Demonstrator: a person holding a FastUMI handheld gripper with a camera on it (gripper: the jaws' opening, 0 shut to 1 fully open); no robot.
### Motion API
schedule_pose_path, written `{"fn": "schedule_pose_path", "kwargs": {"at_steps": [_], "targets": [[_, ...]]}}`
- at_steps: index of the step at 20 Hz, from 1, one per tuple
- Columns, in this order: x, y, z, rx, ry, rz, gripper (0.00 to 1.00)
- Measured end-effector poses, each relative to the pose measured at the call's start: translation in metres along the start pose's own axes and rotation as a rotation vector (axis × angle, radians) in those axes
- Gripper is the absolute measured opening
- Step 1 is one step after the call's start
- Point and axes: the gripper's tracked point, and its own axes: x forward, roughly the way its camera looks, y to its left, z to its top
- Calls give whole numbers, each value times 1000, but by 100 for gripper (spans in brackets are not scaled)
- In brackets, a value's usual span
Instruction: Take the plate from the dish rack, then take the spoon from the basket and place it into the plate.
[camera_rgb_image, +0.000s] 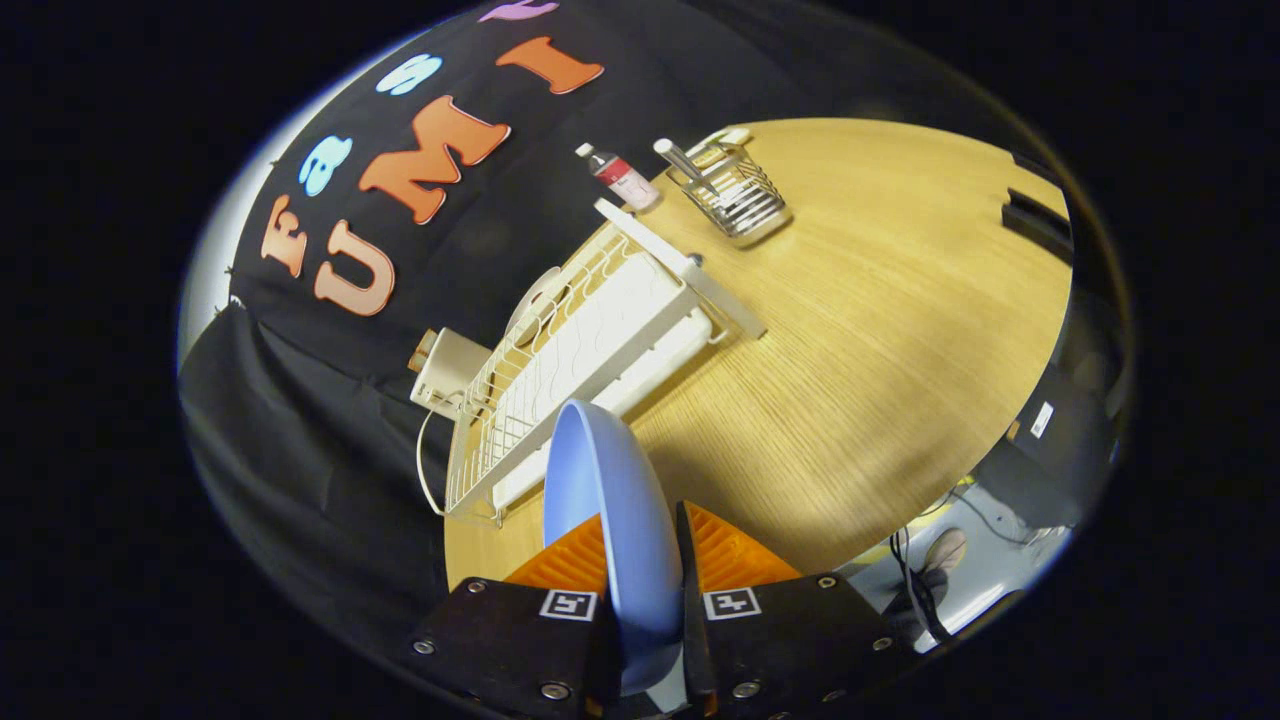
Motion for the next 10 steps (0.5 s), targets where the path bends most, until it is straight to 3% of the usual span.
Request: {"fn": "schedule_pose_path", "kwargs": {"at_steps": [10], "targets": [[20,0,-3,72,59,-17,25]]}}
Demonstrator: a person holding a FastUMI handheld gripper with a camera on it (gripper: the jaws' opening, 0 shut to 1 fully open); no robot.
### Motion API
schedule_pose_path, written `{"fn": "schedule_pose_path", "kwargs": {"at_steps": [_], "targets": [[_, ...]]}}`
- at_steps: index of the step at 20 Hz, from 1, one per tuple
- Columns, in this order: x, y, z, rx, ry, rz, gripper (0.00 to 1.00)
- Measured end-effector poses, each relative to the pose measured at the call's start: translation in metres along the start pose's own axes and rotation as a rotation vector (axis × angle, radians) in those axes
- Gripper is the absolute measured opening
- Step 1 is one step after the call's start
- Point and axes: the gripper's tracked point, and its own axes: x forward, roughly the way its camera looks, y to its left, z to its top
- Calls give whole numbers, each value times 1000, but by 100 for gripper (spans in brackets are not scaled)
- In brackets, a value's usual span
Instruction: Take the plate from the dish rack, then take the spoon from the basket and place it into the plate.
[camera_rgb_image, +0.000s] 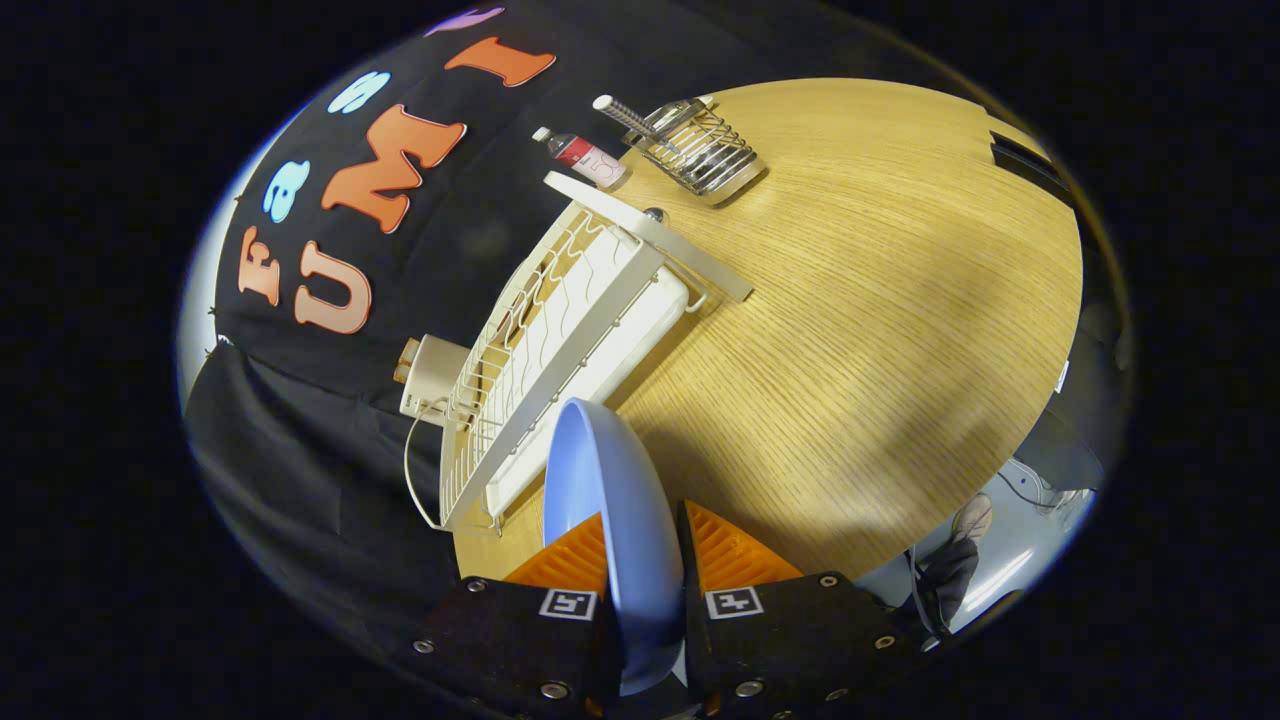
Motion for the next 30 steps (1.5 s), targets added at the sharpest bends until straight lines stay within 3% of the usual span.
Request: {"fn": "schedule_pose_path", "kwargs": {"at_steps": [2,5,8,13,22,25,30], "targets": [[-2,-4,4,7,0,-19,27],[-13,-13,13,-29,-6,-67,46],[-31,-21,40,-58,-52,-98,58],[-71,-33,102,-190,-187,-211,95],[-102,12,231,-626,-496,-369,98],[-86,33,256,-752,-539,-379,98],[-33,43,274,-856,-509,-364,99]]}}
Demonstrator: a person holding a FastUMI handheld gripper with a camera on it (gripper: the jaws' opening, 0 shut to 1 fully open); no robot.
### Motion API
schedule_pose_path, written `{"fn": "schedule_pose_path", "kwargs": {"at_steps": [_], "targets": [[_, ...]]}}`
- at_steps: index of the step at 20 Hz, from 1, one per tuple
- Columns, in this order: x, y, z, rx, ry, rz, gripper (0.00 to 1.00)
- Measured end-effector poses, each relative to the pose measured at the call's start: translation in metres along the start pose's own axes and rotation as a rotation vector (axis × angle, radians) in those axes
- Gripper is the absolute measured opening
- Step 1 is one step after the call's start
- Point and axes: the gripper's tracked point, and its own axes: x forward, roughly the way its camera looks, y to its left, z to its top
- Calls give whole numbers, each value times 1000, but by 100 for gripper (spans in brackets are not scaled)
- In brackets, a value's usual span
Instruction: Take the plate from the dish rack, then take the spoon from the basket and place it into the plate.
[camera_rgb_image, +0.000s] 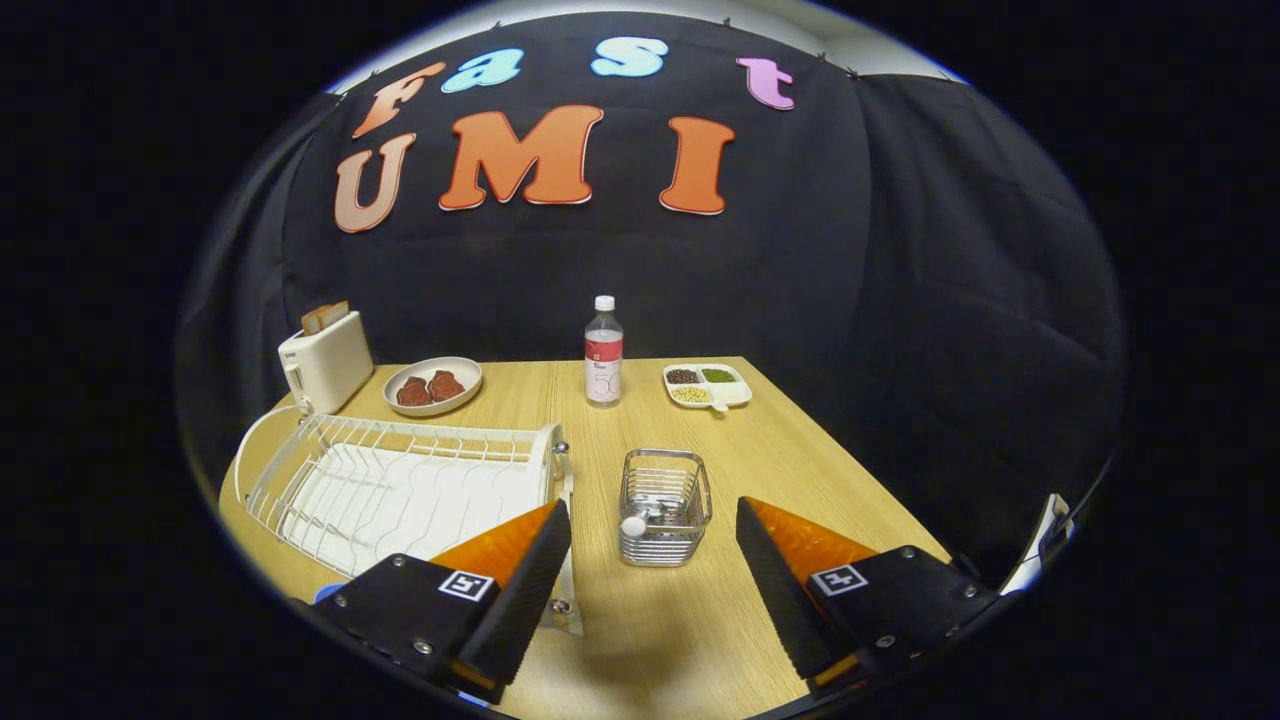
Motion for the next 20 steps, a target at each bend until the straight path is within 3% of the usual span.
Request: {"fn": "schedule_pose_path", "kwargs": {"at_steps": [2,6,10,11,14,20], "targets": [[16,1,-6,-7,18,2,93],[39,0,-23,-13,61,-2,68],[50,-2,-31,-1,89,-5,29],[52,-1,-32,8,90,-3,13],[45,-1,-29,22,89,9,6],[11,-10,0,-3,19,-5,6]]}}
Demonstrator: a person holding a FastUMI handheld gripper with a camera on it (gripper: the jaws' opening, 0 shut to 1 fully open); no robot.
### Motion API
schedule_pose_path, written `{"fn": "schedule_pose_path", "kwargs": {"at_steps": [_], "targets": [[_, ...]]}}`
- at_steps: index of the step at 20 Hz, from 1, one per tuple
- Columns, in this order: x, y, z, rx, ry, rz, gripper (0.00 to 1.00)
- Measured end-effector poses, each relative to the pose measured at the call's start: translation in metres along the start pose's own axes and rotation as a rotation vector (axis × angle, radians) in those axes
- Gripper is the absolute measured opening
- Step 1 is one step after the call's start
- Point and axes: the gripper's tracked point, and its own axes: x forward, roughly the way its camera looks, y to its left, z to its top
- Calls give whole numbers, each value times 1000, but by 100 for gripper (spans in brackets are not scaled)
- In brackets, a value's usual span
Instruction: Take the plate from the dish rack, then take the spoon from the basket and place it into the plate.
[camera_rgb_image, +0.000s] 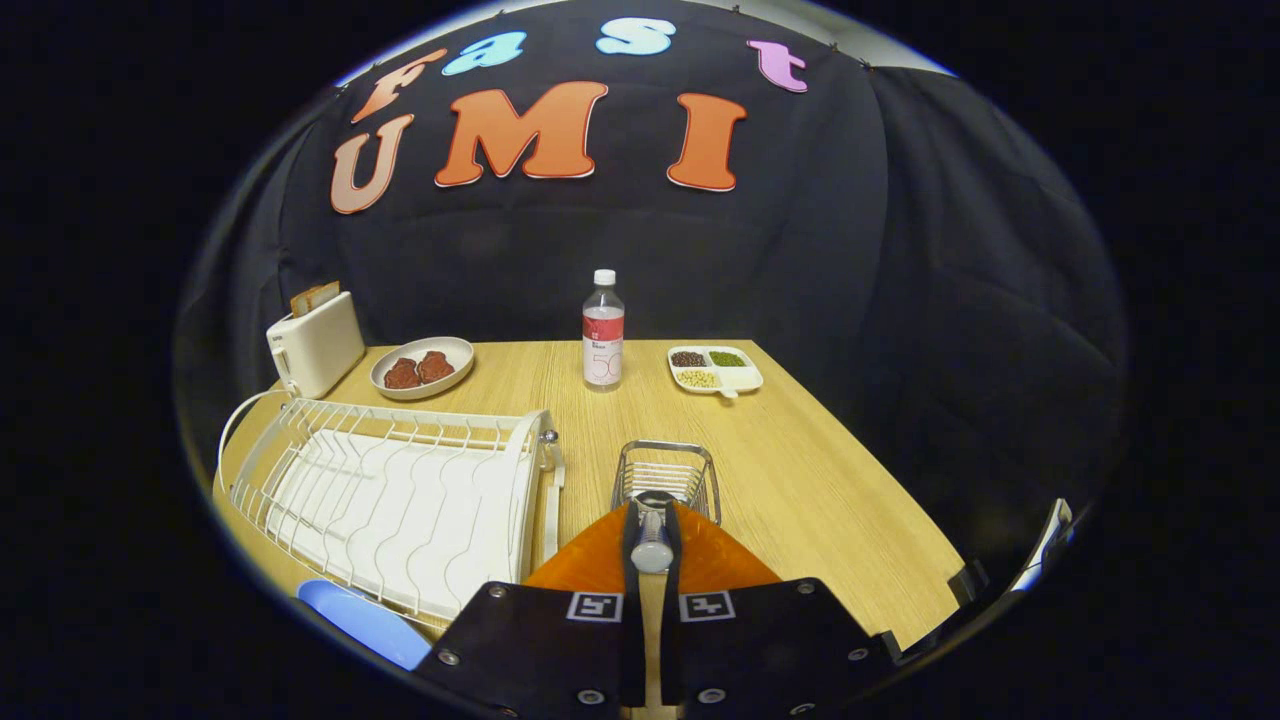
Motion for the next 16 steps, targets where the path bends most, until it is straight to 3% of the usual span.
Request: {"fn": "schedule_pose_path", "kwargs": {"at_steps": [8,16], "targets": [[-69,4,43,27,-94,-7,6],[-147,68,50,11,-149,96,6]]}}
